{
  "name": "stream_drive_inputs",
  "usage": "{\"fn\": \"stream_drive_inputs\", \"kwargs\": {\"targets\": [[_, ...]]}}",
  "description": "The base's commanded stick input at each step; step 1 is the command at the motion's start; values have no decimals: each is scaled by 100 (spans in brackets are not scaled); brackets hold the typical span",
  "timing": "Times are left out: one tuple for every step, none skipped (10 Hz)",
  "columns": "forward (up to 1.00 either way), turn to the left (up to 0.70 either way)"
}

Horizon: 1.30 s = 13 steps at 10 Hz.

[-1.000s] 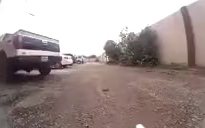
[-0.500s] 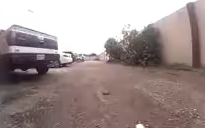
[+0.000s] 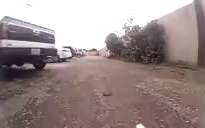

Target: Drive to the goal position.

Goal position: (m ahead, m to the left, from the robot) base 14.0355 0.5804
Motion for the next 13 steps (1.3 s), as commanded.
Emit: {"fn": "stream_drive_inputs", "kwargs": {"targets": [[50,0],[50,0],[50,0],[50,0],[50,0],[50,0],[50,0],[50,0],[50,0],[50,0],[50,0],[50,0],[50,0]]}}
